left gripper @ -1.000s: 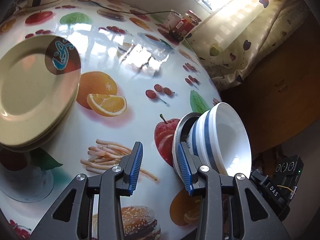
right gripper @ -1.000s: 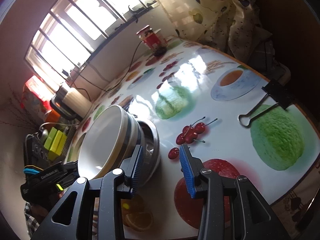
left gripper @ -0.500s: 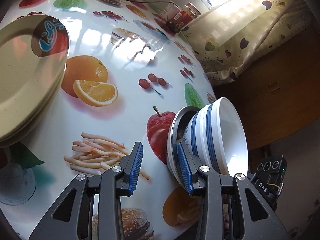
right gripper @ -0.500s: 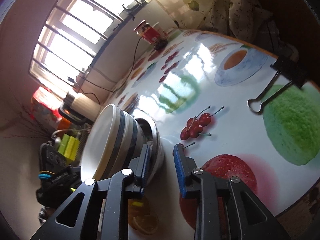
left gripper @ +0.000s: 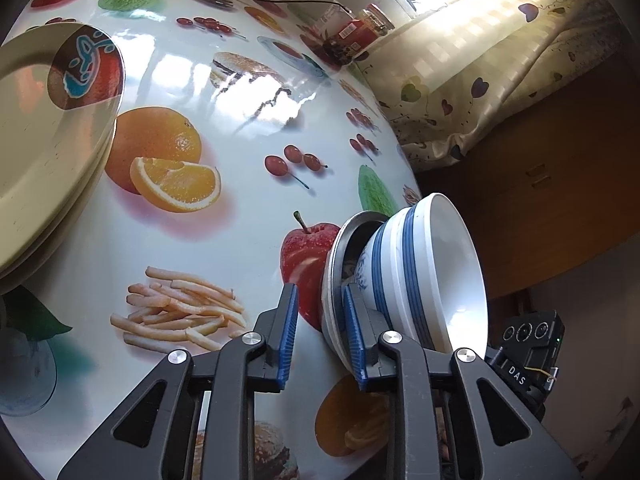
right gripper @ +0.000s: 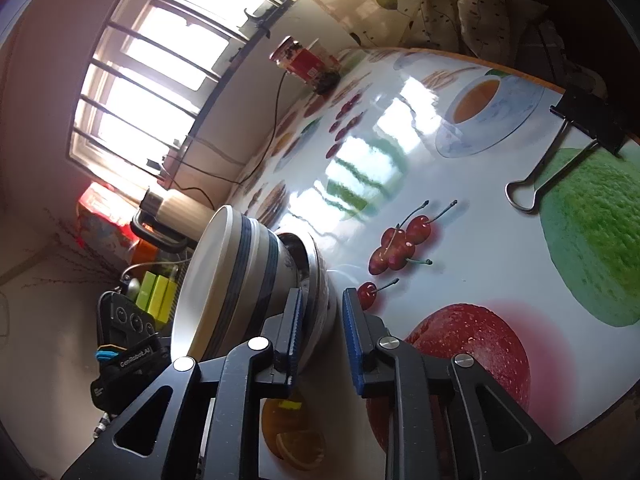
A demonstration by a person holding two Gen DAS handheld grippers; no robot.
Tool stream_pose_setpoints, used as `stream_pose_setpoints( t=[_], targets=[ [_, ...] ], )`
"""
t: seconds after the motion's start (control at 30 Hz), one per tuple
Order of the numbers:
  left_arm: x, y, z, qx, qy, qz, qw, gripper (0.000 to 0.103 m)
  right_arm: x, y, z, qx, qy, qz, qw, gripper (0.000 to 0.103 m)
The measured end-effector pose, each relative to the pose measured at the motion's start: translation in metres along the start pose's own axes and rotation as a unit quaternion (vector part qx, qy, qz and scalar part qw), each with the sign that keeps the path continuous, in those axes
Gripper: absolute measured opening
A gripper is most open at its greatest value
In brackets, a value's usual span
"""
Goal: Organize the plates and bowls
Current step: 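Close both grippers on the rim of the nested steel bowl stack, then lift the bowl stack with both grippers and carry it over the beige plates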
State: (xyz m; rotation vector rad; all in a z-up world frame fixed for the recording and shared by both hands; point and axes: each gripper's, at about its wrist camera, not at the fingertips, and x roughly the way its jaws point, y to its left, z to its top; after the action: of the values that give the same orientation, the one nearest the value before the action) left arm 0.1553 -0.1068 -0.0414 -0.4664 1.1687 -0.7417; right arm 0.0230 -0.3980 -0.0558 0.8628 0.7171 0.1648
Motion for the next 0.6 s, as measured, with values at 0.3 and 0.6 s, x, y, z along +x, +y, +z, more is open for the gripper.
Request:
stream_pose_setpoints(
  t=[0.3,0.6],
  targets=[
    [0.0001,-0.0092,-0.0002,0.025,-0.005,0.007,0.9996,0.011,0.0010,0.0072,0.0006,-0.027,-0.001,0.001,1.000,0.010],
    [0.0008,-0.0103,0.0002,0.029,-0.004,0.009,0.9995,0.010,0.0014,0.0057,0.0000,-0.021,-0.005,0.007,1.000,0.010]
  ],
)
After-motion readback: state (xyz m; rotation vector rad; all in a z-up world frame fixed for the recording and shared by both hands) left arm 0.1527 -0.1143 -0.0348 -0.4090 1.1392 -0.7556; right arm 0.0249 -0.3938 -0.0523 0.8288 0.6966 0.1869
